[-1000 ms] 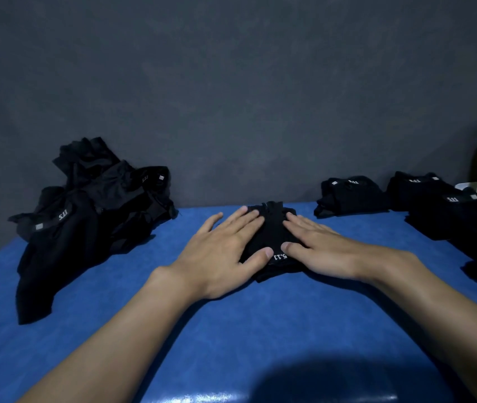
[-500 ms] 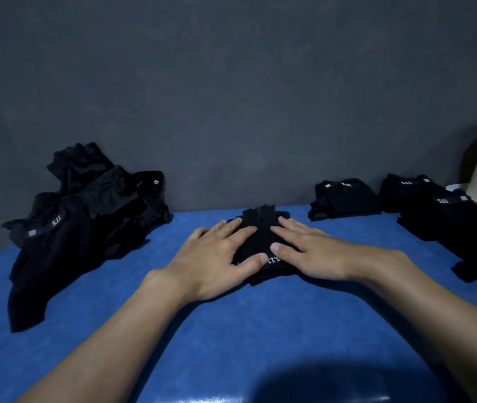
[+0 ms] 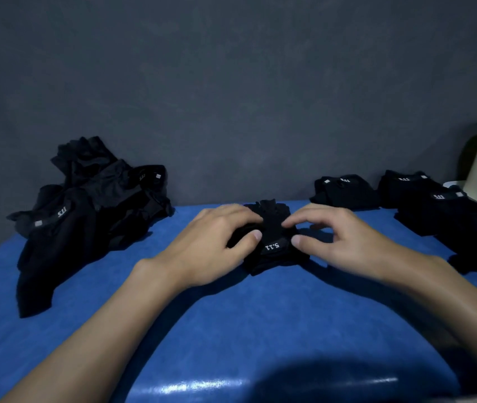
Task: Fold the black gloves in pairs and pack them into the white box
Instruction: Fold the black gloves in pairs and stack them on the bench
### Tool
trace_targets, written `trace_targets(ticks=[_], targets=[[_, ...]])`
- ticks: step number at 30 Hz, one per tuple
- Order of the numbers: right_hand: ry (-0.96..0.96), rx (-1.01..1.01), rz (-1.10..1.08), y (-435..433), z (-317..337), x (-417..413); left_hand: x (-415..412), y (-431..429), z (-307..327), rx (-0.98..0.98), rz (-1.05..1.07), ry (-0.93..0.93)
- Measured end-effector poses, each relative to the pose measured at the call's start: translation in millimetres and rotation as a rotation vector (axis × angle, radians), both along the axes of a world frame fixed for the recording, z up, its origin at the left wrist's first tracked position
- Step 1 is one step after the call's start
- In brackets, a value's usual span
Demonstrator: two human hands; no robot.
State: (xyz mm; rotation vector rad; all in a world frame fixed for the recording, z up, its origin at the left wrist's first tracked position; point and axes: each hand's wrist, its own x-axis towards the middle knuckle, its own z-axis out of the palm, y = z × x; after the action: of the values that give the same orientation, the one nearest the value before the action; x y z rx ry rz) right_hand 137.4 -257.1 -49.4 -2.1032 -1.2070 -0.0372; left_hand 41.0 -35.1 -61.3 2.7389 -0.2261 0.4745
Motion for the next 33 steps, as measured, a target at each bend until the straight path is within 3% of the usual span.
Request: trace_targets(ticks=[8, 21, 33], targets=[[-0.086, -0.175, 0.029, -12.8, -13.8, 2.6, -8.1, -1.8, -7.5, 0.057, -0.061, 0.069], [-0.255, -0.152, 0.040, -10.2, -21.1, -1.6, -21.0, -4.0, -11.4, 0.021, -0.040, 0.081], [0.109, -0.029, -0.061, -16.0, -10.0, -15.3, -32.8, -9.3, -12.2, -0.098, -0.070, 0.053]])
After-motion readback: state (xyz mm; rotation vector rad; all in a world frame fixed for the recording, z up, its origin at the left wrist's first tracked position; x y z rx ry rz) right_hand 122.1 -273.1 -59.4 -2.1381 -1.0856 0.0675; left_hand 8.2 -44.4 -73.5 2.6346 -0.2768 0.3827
